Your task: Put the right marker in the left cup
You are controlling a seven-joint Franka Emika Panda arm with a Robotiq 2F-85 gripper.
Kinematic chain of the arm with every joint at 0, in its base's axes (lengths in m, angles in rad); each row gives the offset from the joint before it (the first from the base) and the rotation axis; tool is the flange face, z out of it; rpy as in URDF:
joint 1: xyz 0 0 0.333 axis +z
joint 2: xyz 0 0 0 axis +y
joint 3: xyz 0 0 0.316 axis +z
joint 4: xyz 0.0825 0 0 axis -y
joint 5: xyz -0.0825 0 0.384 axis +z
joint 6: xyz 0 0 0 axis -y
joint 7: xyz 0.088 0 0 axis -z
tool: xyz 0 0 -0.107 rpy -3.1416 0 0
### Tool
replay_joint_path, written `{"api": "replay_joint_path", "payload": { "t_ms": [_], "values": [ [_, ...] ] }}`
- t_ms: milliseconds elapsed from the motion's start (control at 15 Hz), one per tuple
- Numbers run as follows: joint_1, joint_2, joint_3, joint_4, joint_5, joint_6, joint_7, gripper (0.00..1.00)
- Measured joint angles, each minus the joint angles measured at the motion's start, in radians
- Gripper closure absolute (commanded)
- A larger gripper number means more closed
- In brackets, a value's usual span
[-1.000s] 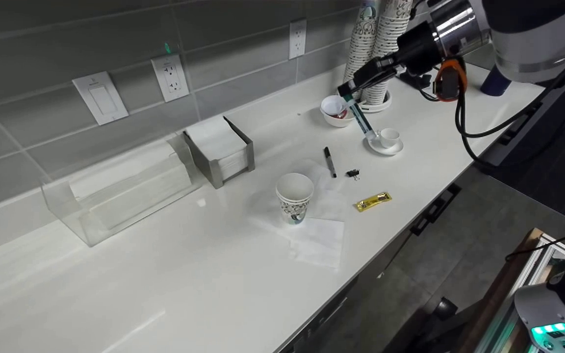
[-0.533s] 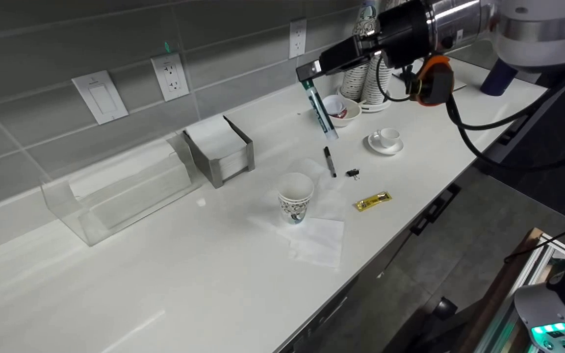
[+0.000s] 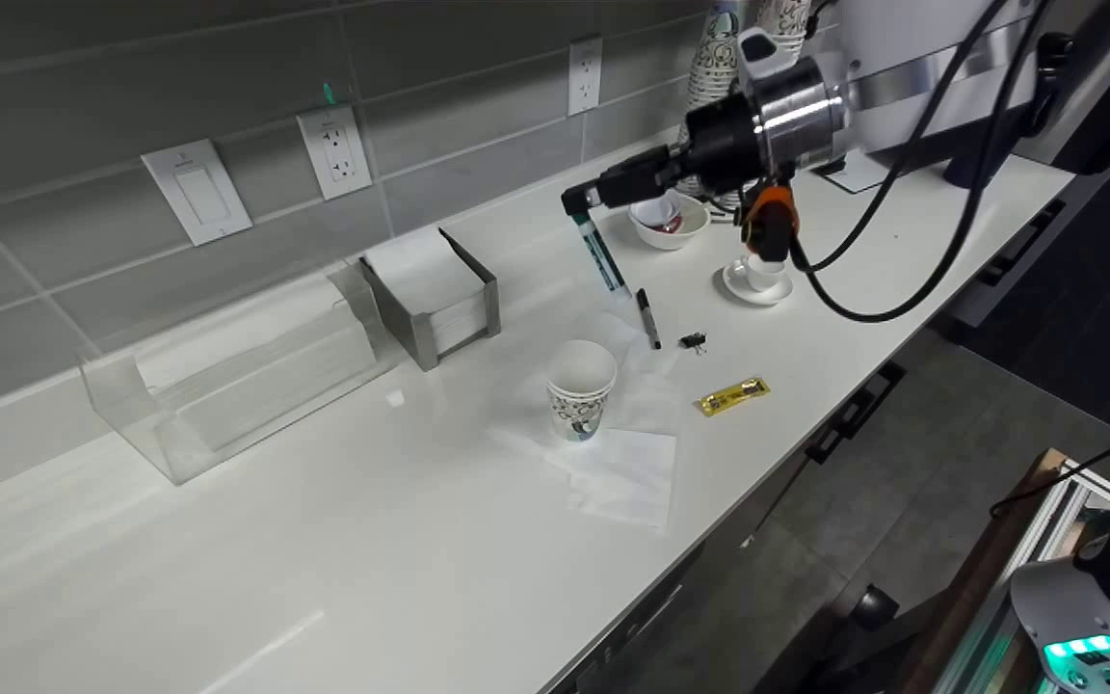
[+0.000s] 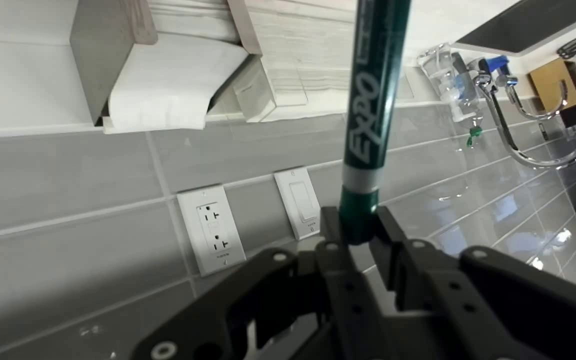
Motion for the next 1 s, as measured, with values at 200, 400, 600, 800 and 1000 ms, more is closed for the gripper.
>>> {"api": "replay_joint_path", "payload": {
  "t_ms": [200,400,600,800,1000],
  "values": [
    [-0.002,0.099,-0.021,0.000,0.196,-0.095,-0.210,0.95],
    [-0.040,0.186,0.012,0.000,0.292,-0.185,-0.317,0.95],
    [-0.231,0.247,0.201,0.017,0.343,-0.232,-0.391,0.95],
    [-0.368,0.278,0.336,0.042,0.355,-0.242,-0.431,0.48],
    [-0.461,0.283,0.426,0.053,0.353,-0.243,-0.439,0.27]
  ]
}}
